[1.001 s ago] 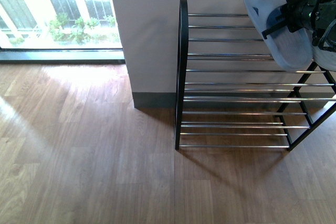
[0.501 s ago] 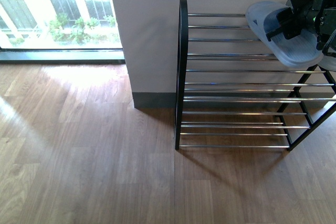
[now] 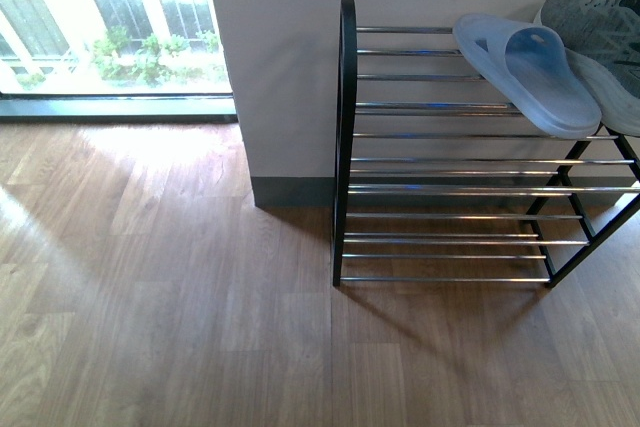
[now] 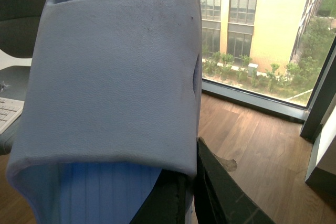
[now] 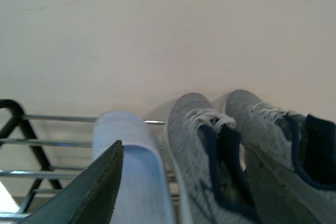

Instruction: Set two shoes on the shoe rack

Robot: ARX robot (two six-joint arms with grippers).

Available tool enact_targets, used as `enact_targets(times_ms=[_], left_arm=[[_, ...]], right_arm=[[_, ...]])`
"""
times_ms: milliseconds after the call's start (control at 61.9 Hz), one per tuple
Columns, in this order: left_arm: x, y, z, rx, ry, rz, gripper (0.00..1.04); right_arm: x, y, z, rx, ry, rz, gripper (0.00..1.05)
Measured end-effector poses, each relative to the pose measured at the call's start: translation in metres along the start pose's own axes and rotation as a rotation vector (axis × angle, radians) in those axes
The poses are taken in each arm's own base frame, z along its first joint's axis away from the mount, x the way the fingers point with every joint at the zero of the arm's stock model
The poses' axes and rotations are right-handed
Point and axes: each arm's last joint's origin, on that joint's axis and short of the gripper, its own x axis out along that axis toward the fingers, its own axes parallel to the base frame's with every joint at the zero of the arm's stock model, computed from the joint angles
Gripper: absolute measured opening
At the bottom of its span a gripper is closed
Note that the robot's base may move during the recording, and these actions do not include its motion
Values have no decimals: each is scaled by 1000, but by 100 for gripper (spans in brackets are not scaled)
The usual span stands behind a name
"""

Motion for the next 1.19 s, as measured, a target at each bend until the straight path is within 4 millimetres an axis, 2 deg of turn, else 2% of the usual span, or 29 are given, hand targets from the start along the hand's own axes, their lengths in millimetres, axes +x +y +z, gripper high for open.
enact_targets(times_ms=[161,420,597,775,1195], left_arm=[[0,0,0,0,0,2,2],[0,0,0,0,0,2,2],[0,0,0,0,0,2,2],[0,0,0,0,0,1,2],[0,0,0,0,0,1,2]], right_arm=[[-42,12,7,32,-15,5,40],[-93,14,17,37,-5,12,1],[-125,14,17,43,-4,13,1],[-148,14,16,43,-2,13,1],[-187,13,16,43,1,13,1]])
